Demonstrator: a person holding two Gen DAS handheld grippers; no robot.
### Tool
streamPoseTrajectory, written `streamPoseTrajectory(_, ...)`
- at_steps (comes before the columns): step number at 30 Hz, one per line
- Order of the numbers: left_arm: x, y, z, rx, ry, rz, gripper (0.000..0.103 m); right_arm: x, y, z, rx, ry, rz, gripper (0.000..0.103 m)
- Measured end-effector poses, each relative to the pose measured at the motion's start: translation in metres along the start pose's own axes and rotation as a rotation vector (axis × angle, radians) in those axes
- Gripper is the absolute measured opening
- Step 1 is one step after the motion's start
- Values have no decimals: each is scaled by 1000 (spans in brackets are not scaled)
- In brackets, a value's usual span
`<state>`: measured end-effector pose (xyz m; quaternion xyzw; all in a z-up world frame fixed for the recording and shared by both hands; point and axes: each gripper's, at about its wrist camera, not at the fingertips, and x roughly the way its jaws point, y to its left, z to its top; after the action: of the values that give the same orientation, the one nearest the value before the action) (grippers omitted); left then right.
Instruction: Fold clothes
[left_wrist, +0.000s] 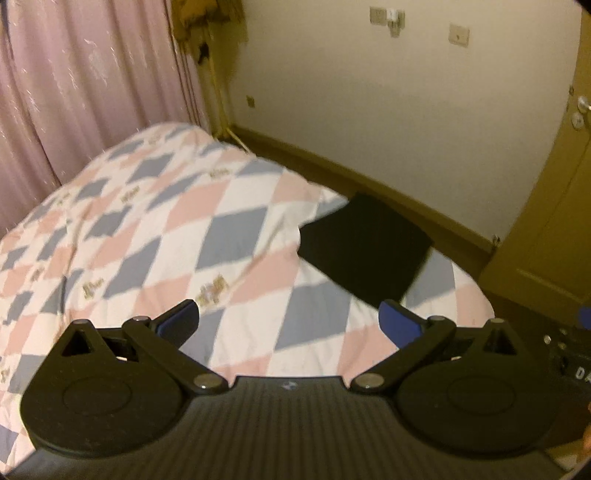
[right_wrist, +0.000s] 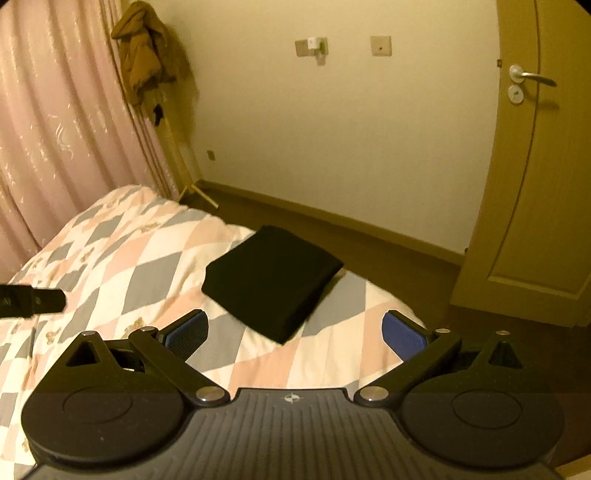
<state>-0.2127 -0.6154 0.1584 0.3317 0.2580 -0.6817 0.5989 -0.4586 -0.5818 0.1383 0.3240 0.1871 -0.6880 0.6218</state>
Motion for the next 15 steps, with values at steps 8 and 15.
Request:
streamPoseTrajectory(8, 14, -9, -23, 10, 62, -43, 102, 17, -3, -2, 85, 84, 12, 103)
streamPoseTrajectory(15, 16, -12, -25, 31, 46, -73, 102, 31, -4, -1, 112, 178, -15, 103)
